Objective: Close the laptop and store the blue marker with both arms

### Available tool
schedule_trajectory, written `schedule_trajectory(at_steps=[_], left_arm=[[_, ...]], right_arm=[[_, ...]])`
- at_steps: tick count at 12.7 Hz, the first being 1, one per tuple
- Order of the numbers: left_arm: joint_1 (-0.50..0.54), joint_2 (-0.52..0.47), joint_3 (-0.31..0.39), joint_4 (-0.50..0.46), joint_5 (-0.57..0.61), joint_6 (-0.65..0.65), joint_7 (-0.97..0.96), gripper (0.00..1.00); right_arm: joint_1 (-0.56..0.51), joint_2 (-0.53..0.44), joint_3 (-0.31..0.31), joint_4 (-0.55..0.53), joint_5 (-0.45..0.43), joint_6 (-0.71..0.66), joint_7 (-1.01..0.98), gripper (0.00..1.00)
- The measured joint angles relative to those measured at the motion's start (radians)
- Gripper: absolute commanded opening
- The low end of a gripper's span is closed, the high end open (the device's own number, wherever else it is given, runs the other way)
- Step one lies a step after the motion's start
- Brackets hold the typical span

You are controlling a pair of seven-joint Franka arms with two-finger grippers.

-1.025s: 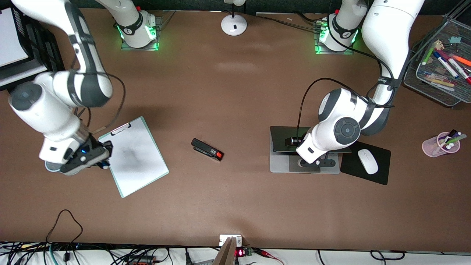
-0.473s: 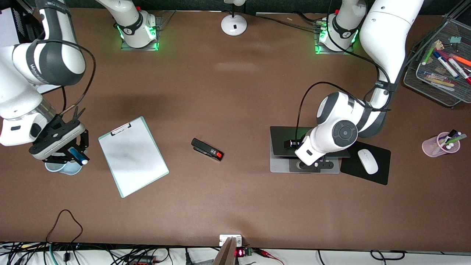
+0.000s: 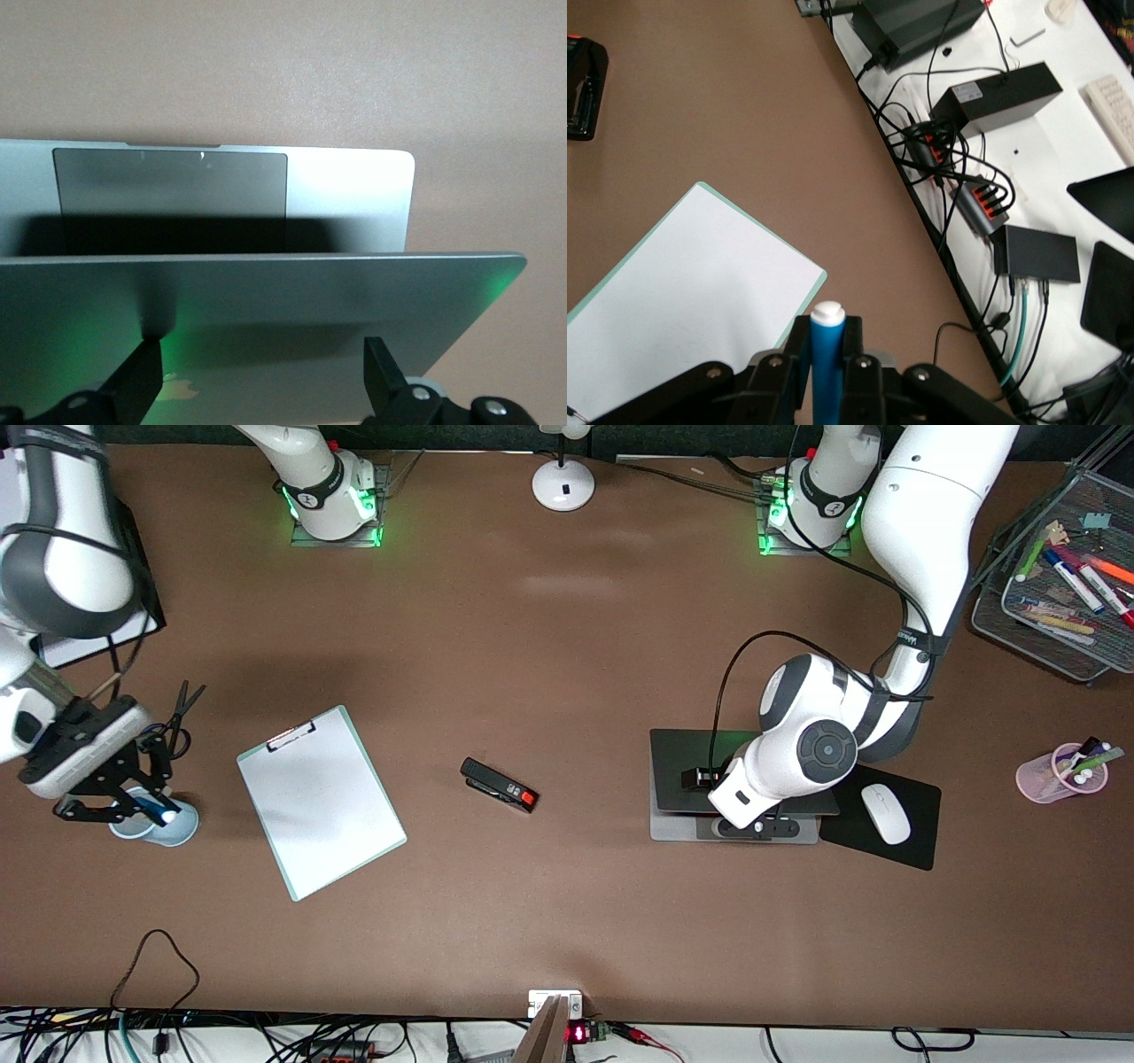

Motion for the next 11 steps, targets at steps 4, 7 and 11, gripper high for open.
schedule_trajectory(at_steps=[4,7,11], left_arm=[[0.000,0.023,0.000,0.001,0.000,0.016,0.002,1.00],[0.000,0.043,0.000,0.004,0.000,0.031,0.005,1.00],[0.000,0.070,0.000,0.028,0.000,0.039,0.008,1.00]], right_arm=[[-0.080,0.007,-0.001,-0.009,0.094,-0.120,-0.232,0.09],[-0.137,0.024,-0.001,-0.009,0.148,-0.194,-0.376,0.09],[-0.212,0.076,-0.001,-0.010,0.200,-0.282,-0.528,0.09]])
